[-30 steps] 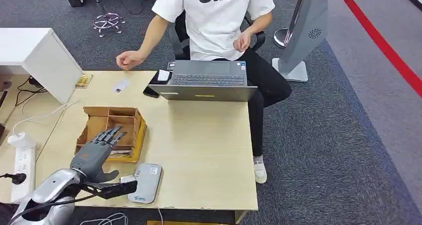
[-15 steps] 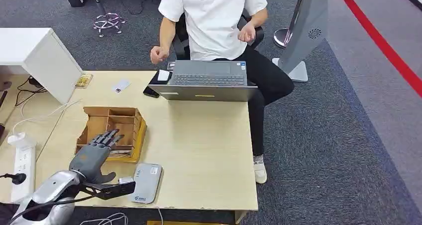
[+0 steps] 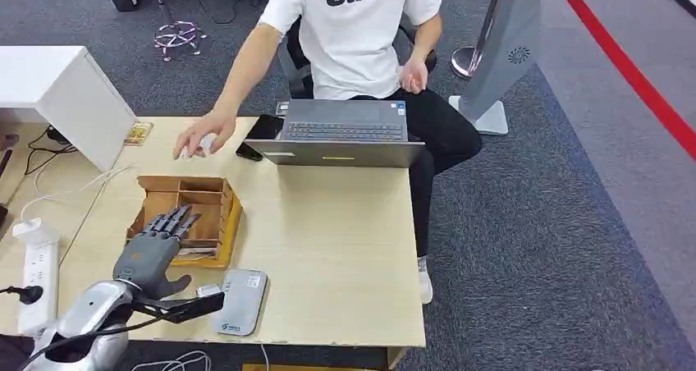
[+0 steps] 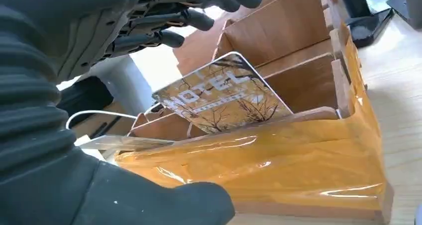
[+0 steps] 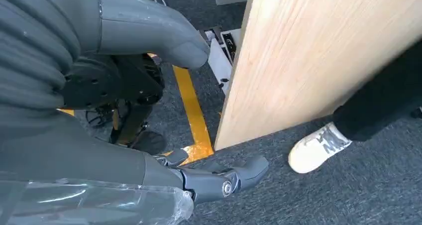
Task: Pass the card to the sensor for recognition and then transmit it.
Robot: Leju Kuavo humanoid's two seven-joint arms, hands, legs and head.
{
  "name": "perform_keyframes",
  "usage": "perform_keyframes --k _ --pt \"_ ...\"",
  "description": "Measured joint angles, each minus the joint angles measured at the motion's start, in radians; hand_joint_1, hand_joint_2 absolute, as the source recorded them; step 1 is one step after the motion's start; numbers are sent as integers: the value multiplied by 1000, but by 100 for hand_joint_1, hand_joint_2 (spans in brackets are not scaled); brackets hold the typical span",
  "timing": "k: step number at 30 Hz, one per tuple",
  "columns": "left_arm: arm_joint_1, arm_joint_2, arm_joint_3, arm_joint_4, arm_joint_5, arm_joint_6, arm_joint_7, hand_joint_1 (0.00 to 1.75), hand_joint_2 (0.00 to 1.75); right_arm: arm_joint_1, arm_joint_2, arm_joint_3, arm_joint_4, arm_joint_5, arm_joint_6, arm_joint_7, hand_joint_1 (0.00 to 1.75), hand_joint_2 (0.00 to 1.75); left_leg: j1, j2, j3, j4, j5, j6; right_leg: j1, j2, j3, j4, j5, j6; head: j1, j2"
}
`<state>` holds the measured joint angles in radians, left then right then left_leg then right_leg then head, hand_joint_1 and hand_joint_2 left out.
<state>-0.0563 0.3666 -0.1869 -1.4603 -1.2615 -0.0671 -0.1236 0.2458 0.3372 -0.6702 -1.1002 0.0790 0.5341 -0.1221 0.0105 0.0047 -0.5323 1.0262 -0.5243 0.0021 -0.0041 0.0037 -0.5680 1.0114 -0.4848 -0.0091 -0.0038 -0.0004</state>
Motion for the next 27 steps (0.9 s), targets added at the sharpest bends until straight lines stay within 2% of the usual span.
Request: perform_keyframes --k 10,11,12,13,14,19,21,27 --pt "-16 -21 10 17 -4 12 -6 0 175 0 0 13 0 -10 -3 3 0 175 0 0 0 0 0 0 0 0 0 0 0 0 0 0" --pt "-17 -21 11 20 -4 13 -6 9 175 -1 0 16 0 -10 -4 3 0 175 0 0 0 0 0 0 0 0 0 0 0 0 0 0" --pt "-17 -22 11 22 -4 13 -6 150 175 -1 0 17 0 -10 -5 3 0 175 0 0 0 0 0 0 0 0 0 0 0 0 0 0" --pt "-17 -23 11 25 -5 13 -6 168 175 -1 0 17 0 -10 -6 3 0 175 0 0 0 0 0 0 0 0 0 0 0 0 0 0" --pt "-17 -24 11 27 -5 13 -6 175 175 -1 0 18 0 -10 -6 3 0 175 0 0 0 0 0 0 0 0 0 0 0 0 0 0" --pt "-18 -27 12 37 -10 19 -10 164 175 -1 0 19 0 -10 -6 3 0 175 0 0 0 0 0 0 0 0 0 0 0 0 0 0" --pt "-19 -27 13 40 -10 21 -14 168 175 -1 0 19 0 -10 -6 3 0 175 0 0 0 0 0 0 0 0 0 0 0 0 0 0" --pt "-32 -28 18 56 -19 51 -21 161 175 -1 0 20 0 -8 -6 3 0 175 0 0 0 0 0 0 0 0 0 0 0 0 0 0"
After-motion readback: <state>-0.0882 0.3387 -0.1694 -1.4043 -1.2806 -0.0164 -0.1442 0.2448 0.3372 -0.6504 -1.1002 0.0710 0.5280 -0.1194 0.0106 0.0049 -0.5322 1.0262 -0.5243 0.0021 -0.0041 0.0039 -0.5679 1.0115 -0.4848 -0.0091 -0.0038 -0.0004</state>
